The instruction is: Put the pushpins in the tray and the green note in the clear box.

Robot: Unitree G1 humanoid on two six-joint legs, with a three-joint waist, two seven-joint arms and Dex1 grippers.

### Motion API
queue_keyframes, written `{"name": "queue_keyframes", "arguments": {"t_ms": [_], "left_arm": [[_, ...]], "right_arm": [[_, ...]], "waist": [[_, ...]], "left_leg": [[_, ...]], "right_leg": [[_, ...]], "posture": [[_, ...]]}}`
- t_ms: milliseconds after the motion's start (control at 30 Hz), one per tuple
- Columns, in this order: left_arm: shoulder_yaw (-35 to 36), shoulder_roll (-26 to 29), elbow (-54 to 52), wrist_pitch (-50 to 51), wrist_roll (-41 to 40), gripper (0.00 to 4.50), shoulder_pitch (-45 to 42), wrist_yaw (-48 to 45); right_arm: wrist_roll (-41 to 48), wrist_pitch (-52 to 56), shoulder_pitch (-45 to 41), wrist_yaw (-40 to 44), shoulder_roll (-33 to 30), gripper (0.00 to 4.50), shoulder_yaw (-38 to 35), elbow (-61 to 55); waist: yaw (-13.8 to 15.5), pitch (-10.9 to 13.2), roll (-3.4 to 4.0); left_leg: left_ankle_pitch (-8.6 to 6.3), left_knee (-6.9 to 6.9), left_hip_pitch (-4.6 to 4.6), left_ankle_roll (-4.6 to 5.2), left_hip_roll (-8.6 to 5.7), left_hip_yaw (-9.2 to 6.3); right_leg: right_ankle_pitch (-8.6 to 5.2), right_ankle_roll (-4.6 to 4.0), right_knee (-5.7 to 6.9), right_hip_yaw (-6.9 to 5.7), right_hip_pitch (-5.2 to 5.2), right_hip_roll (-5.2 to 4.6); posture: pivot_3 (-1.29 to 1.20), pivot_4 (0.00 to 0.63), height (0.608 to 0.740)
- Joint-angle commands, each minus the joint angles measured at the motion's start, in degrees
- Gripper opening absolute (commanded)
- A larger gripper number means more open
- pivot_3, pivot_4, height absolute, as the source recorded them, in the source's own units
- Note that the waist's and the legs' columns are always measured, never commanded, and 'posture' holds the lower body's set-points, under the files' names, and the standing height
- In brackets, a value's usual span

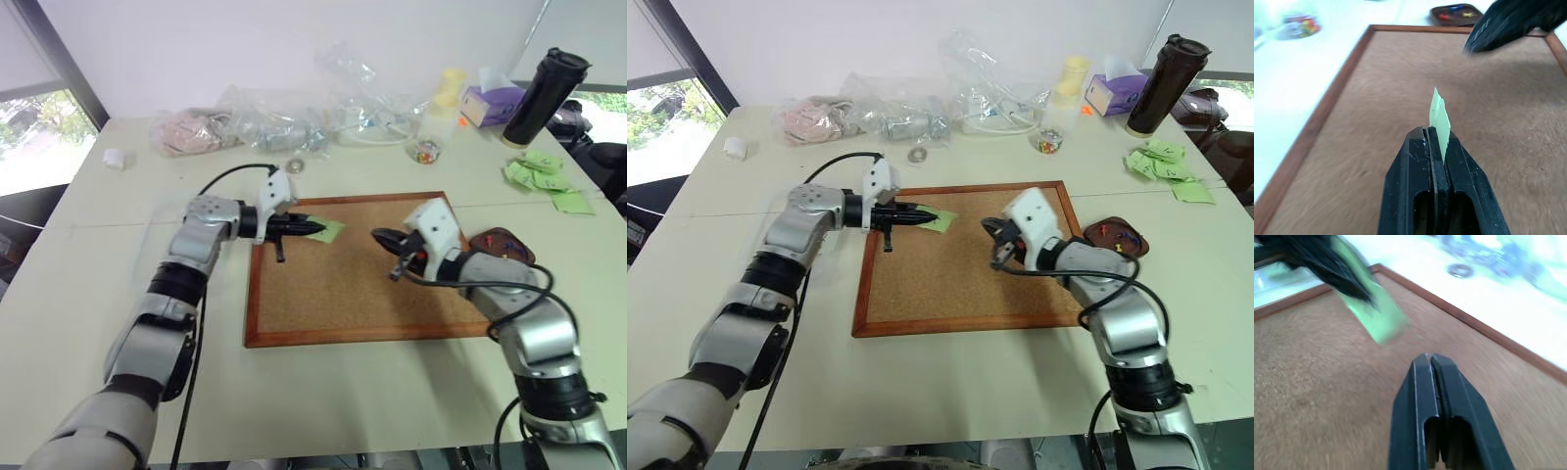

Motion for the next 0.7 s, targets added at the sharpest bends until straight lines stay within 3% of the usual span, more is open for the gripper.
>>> {"name": "queue_keyframes", "arguments": {"t_ms": [33,200,300,533,700], "left_arm": [[5.6,1.1,-11.1,8.1,-5.3,0.06,1.6,5.1],[18.4,3.8,-28.3,23.9,-12.3,0.06,4.7,20.2],[24.0,6.1,-35.4,30.3,-13.3,0.06,8.2,28.2],[31.6,13.4,-50.2,36.5,-15.8,0.06,24.0,32.4],[33.7,12.6,-51.3,35.9,-16.1,0.06,31.4,36.2]], "right_arm": [[8.7,5.2,1.3,3.2,-2.2,0.00,-6.2,-5.2],[24.0,13.3,-0.5,10.6,-6.5,0.00,-9.6,-8.2],[28.7,14.7,-2.9,13.2,-8.7,0.00,-8.9,-8.7],[25.8,10.5,-5.9,16.2,-11.8,0.00,-2.1,-5.0],[23.1,6.9,-7.5,17.2,-11.5,0.00,2.2,-2.3]], "waist": [[0.1,0.0,0.00],[-0.1,0.0,-0.03],[-0.4,0.0,-0.02],[0.2,0.0,-0.26],[1.4,0.0,-0.29]], "left_leg": [[0.00,0.01,-0.01,0.00,0.00,-0.01],[0.00,0.08,-0.09,0.00,0.04,-0.06],[0.00,-0.01,0.06,0.00,0.05,-0.06],[0.00,0.02,0.17,0.00,-0.01,-0.10],[-0.01,0.08,0.19,0.00,-0.07,-0.10]], "right_leg": [[0.00,0.00,0.00,0.00,0.00,0.00],[0.00,0.00,0.00,0.00,-0.02,0.01],[0.00,0.00,0.01,0.15,-0.03,0.01],[0.00,0.00,0.00,0.16,0.10,0.00],[0.01,-0.01,-0.01,0.16,0.14,-0.03]], "posture": [[0.00,0.150,0.730],[0.00,0.150,0.730],[0.00,0.150,0.730],[0.00,0.150,0.730],[0.00,0.150,0.730]]}}
